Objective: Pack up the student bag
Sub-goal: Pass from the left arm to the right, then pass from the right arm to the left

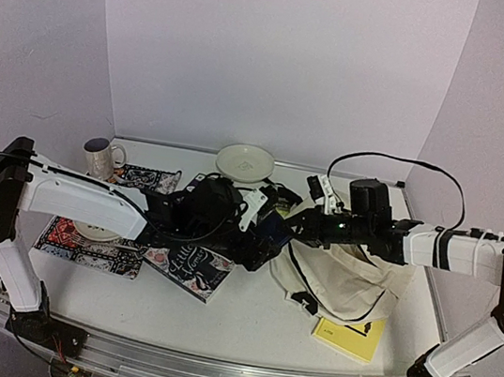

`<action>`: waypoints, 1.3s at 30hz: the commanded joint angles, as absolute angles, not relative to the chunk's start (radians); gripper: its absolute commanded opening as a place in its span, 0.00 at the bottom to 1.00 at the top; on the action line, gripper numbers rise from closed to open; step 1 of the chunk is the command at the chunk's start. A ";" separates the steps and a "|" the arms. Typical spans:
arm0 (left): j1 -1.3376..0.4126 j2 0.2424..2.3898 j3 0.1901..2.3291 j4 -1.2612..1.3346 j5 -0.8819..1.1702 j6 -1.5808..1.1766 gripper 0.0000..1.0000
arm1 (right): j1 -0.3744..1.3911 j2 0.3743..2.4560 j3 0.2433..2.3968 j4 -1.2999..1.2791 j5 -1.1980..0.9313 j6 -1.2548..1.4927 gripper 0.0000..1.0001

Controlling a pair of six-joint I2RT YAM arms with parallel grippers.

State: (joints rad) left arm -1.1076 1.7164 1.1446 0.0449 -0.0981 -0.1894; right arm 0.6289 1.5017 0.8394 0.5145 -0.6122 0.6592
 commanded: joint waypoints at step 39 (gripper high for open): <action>-0.907 1.751 0.796 1.213 0.358 -1.167 0.72 | 0.629 1.454 0.607 1.325 -0.525 1.137 0.00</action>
State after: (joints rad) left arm -0.9104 1.7691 0.7662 1.0801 0.3266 -1.1409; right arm 0.6289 1.4481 0.6068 1.2102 -0.5220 1.1245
